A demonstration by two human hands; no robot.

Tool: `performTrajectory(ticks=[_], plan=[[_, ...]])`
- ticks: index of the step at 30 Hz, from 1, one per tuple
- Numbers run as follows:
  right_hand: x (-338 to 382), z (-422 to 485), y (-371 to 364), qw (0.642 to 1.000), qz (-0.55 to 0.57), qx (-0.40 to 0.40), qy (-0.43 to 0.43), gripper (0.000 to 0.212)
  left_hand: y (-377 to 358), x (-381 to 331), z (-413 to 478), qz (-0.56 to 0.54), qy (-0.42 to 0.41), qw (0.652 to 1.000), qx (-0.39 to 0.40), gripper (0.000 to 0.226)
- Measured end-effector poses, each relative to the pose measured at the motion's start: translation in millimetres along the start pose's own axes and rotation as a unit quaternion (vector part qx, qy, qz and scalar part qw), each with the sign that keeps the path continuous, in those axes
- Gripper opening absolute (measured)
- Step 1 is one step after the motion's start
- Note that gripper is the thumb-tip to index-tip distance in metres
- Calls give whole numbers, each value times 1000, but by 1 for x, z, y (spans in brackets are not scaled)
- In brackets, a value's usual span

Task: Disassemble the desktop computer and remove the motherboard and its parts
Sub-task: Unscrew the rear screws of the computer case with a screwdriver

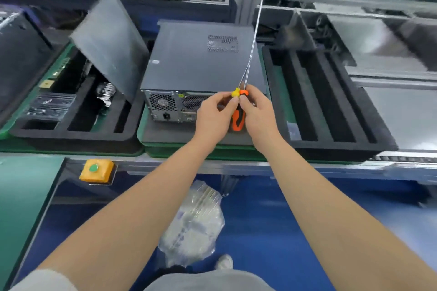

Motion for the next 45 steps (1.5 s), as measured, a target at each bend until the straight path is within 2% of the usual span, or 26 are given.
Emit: performTrajectory(ticks=[7,11,16,21,26,29,32,36,41,45], plan=[[-17,9,70,995,-45,-90,-19,26,-79,-12,24,36,39,991,121,29],[-40,8,102,986,-61,-139,-69,25,-117,-1,28,29,60,983,172,31],[-87,10,128,977,-62,-149,-143,18,-149,35,35,10,146,985,91,28],[-149,21,132,968,-51,-92,-226,18,-169,75,50,-22,249,968,-2,28],[-192,38,130,965,-75,-30,-250,18,-172,91,63,-21,263,956,-131,29],[-205,46,125,965,-96,10,-245,13,-167,96,64,24,244,951,-188,22],[-207,53,121,969,-129,32,-210,16,-171,96,64,56,226,951,-205,14],[-204,60,118,969,-183,50,-158,20,-169,93,61,59,245,943,-216,12],[-203,58,118,972,-167,41,-158,20,-157,95,54,29,285,930,-231,14],[-197,54,116,974,-159,14,-159,20,-155,96,48,-24,318,926,-202,15]])
Point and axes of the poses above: each hand's wrist, its own z-axis towards the middle knuckle, its own y-axis out of the back of the hand, x = y × z, the point moved 7 cm from there along z, towards the middle knuckle, and after that the axes turned 14 degrees about y, right-handed, at the moved point
